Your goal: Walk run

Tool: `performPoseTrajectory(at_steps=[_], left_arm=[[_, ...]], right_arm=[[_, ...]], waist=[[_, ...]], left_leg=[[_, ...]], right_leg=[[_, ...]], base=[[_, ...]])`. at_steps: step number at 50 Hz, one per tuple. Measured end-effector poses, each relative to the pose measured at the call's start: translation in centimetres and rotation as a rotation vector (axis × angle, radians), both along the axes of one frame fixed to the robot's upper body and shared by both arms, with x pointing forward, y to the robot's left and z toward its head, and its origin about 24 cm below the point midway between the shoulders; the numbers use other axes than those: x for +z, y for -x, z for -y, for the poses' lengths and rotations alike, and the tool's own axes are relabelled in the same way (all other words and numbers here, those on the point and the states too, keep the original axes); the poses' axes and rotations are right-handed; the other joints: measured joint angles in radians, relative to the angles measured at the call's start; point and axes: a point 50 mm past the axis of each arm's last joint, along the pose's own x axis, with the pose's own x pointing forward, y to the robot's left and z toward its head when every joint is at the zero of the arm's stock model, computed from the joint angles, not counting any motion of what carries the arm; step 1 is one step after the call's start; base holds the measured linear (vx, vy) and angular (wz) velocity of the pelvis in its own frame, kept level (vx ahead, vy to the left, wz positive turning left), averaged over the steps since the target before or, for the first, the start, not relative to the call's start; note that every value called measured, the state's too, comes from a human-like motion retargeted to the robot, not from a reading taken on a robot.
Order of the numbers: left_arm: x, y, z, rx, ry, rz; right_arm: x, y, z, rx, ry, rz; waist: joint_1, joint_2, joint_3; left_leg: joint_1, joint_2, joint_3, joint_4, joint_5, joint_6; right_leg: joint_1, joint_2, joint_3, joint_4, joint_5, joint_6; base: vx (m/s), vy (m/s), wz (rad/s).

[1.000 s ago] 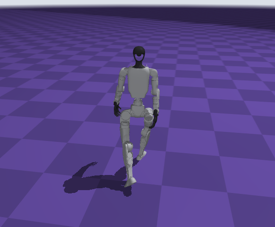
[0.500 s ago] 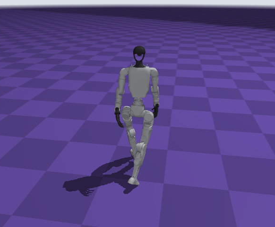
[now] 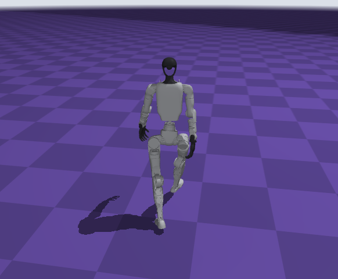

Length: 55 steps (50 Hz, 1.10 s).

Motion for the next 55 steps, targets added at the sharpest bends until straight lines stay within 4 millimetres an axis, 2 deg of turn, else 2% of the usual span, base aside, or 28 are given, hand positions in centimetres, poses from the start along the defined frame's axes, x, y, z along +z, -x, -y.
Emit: performPoseTrajectory(at_steps=[2,3,5,7,8,10,12,14,17,20,24,25,27,28,30,32,33,34,35,37,40,43,47,50,52,53,55], left_arm=[[-1.4,2.1,0.8,0.045,0.047,-0.041],[-2.4,4.1,1.0,0.064,0.076,-0.097],[-3.9,7.5,1.8,0.067,0.11,-0.208],[-5.1,10.9,2.3,0.068,0.116,-0.334],[-5.5,12.6,2.2,0.076,0.098,-0.395],[-6.0,16.0,1.4,0.104,0.033,-0.505],[-6.0,19.2,0.4,0.102,-0.044,-0.603],[-5.8,22.4,-0.4,0.061,-0.108,-0.706],[-5.0,27.3,-1.0,-0.011,-0.171,-0.875],[-4.0,31.4,-0.8,-0.049,-0.173,-1.041],[-3.3,34.3,0.7,0.019,-0.104,-1.166],[-3.2,34.7,1.1,0.051,-0.084,-1.172],[-3.4,34.8,2.0,0.124,-0.055,-1.158],[-3.5,34.6,2.3,0.146,-0.045,-1.142],[-4.1,33.4,2.8,0.164,-0.025,-1.095],[-4.8,31.2,3.1,0.168,0.001,-1.024],[-5.2,29.8,3.0,0.171,0.01,-0.973],[-5.5,28.2,2.7,0.175,0.014,-0.909],[-5.8,26.5,2.3,0.179,0.017,-0.838],[-6.2,21.9,1.5,0.214,0.003,-0.645],[-5.9,15.8,1.0,0.259,-0.029,-0.392],[-4.5,10.0,0.1,0.231,-0.002,-0.205],[-1.8,3.4,-0.6,0.147,0.056,-0.059],[0.4,-0.2,-1.1,0.105,0.067,0.027],[1.1,-1.3,-1.0,0.098,0.062,0.08],[1.1,-1.3,-1.0,0.104,0.059,0.099],[0.5,-0.4,-0.7,0.13,0.061,0.108]], right_arm=[[0.0,0.2,0.1,0.008,0.022,-0.009],[0.1,0.3,0.2,0.013,0.04,-0.003],[-0.1,-0.2,0.1,0.001,0.072,0.036],[-0.3,-1.8,0.5,0.004,0.106,0.121],[-0.4,-2.8,0.6,0.009,0.117,0.165],[-0.6,-5.3,0.8,0.04,0.133,0.235],[-0.6,-8.3,0.5,0.101,0.141,0.295],[-0.5,-11.3,0.3,0.178,0.141,0.372],[0.2,-15.6,0.3,0.312,0.089,0.494],[1.5,-19.7,0.5,0.434,0.031,0.614],[3.3,-23.9,1.6,0.534,0.069,0.744],[3.6,-24.4,1.7,0.55,0.088,0.756],[3.3,-24.0,1.3,0.566,0.116,0.736],[2.9,-23.2,1.2,0.561,0.127,0.713],[1.9,-20.7,1.1,0.537,0.138,0.652],[0.7,-17.4,0.7,0.493,0.157,0.569],[0.3,-15.7,0.5,0.47,0.169,0.522],[0.0,-14.2,0.6,0.45,0.176,0.472],[-0.2,-12.7,0.8,0.432,0.181,0.421],[-0.4,-11.0,1.0,0.422,0.174,0.347],[-0.6,-8.2,0.9,0.385,0.151,0.25],[-0.7,-6.3,0.8,0.314,0.096,0.219],[-0.7,-4.0,0.2,0.237,0.016,0.155],[-0.6,-3.1,-0.1,0.197,0.016,0.119],[-0.6,-2.7,-0.2,0.176,0.012,0.103],[-0.6,-2.6,-0.2,0.169,0.004,0.095],[-0.5,-2.7,-0.2,0.163,-0.008,0.076]], waist=[[-0.023,-0.009,-0.028],[-0.046,-0.015,-0.031],[-0.083,-0.014,-0.025],[-0.01,-0.088,-0.004],[0.022,-0.124,0.009],[0.07,-0.174,0.046],[0.112,-0.172,0.07],[0.144,-0.143,0.077],[0.209,-0.11,0.082],[0.278,-0.073,0.088],[0.348,-0.056,0.092],[0.352,-0.055,0.086],[0.34,-0.039,0.068],[0.332,-0.027,0.056],[0.364,-0.01,0.045],[0.376,0.007,0.032],[0.36,0.022,0.028],[0.358,0.04,0.028],[0.362,0.059,0.029],[0.351,0.072,0.049],[0.26,0.056,0.054],[0.175,0.052,0.05],[0.094,0.029,0.034],[0.038,0.029,0.028],[0.017,0.029,0.017],[0.018,0.021,0.006],[0.013,0.015,-0.037]], left_leg=[[0.032,0.002,0.056,0.053,0.175,-0.042],[0.059,0.019,0.155,0.096,0.331,-0.043],[0.057,0.095,0.268,0.246,0.55,-0.017],[0.009,0.061,0.361,0.477,0.624,0.059],[-0.025,0.063,0.388,0.581,0.581,0.103],[-0.099,0.136,0.489,0.769,0.435,0.196],[-0.233,0.181,0.476,0.843,0.345,0.18],[-0.376,0.179,0.41,0.819,0.28,0.134],[-0.546,0.156,0.362,0.649,0.205,0.109],[-0.674,0.158,0.353,0.399,0.126,0.119],[-0.809,0.106,0.169,0.116,0.123,0.086],[-0.83,0.096,0.15,0.076,0.115,0.091],[-0.819,0.104,0.183,0.099,0.13,0.107],[-0.792,0.125,0.272,0.137,0.153,0.124],[-0.773,0.145,0.191,0.187,0.236,0.122],[-0.739,0.19,0.158,0.28,0.178,0.146],[-0.701,0.193,0.139,0.303,0.123,0.161],[-0.654,0.2,0.131,0.305,0.084,0.166],[-0.603,0.211,0.13,0.296,0.053,0.168],[-0.515,0.209,0.148,0.253,0.025,0.156],[-0.383,0.12,0.126,0.131,0.017,0.158],[-0.29,0.058,0.076,0.05,0.008,0.168],[-0.186,0.003,0.017,0.006,-0.043,0.156],[-0.096,-0.008,-0.036,-0.021,-0.068,0.131],[-0.047,0.008,-0.034,-0.018,-0.05,0.087],[-0.03,0.004,-0.034,-0.009,-0.024,0.062],[-0.025,-0.002,-0.03,0.025,0.073,0.012]], right_leg=[[0.02,-0.013,-0.037,0.065,0.07,-0.063],[0.025,-0.013,0.084,0.126,0.088,-0.069],[0.073,-0.049,0.148,0.204,0.034,-0.073],[0.183,-0.084,0.164,0.203,-0.045,-0.062],[0.24,-0.121,0.116,0.198,-0.07,-0.061],[0.34,-0.147,0.101,0.17,-0.096,-0.04],[0.446,-0.088,0.094,0.085,-0.096,-0.028],[0.545,-0.014,0.068,-0.022,-0.077,-0.018],[0.66,0.08,0.09,-0.135,-0.072,-0.005],[0.766,0.155,0.131,-0.2,-0.093,0.018],[0.865,0.18,0.198,-0.212,-0.112,0.067],[0.883,0.181,0.21,-0.206,-0.107,0.083],[0.92,0.197,0.233,-0.175,-0.05,0.121],[0.937,0.21,0.237,-0.153,0.005,0.14],[0.96,0.221,0.256,-0.08,0.218,0.162],[0.937,0.167,0.124,0.074,0.447,0.129],[0.907,0.161,0.086,0.183,0.528,0.118],[0.872,0.149,0.054,0.297,0.554,0.085],[0.833,0.133,0.025,0.413,0.553,0.042],[0.708,0.057,-0.012,0.626,0.37,-0.01],[0.49,-0.014,-0.021,0.755,0.231,0.042],[0.332,-0.036,-0.054,0.631,0.143,0.066],[0.161,-0.06,-0.065,0.262,0.034,0.04],[0.071,-0.011,0.012,-0.041,0.018,0.049],[0.02,0.003,0.093,-0.078,0.017,0.094],[0.007,-0.002,0.077,-0.046,0.018,0.081],[-0.018,0.002,0.074,0.057,-0.004,-0.006]], base=[[1.31,-0.29,0.28],[1.63,-0.4,0.68],[1.69,-0.46,0.61],[1.22,-0.37,-0.94],[1.07,-0.33,-1.04],[1.02,-0.31,-0.7],[0.93,-0.22,-0.55],[1.13,-0.2,-0.48],[0.97,-0.16,-0.86],[1.0,-0.09,-1.02],[1.1,0.03,-0.82],[1.08,0.08,-0.38],[1.25,0.11,-0.11],[1.38,0.14,-0.08],[1.49,0.14,-0.51],[1.43,0.09,-0.31],[1.2,0.06,0.12],[1.22,0.07,0.06],[1.19,0.08,-0.32],[1.07,0.07,-0.24],[1.06,0.06,0.8],[0.92,-0.04,1.1],[0.96,-0.18,0.9],[1.09,-0.29,0.94],[1.15,-0.32,0.51],[1.08,-0.28,0.06],[1.24,-0.3,0.03]])
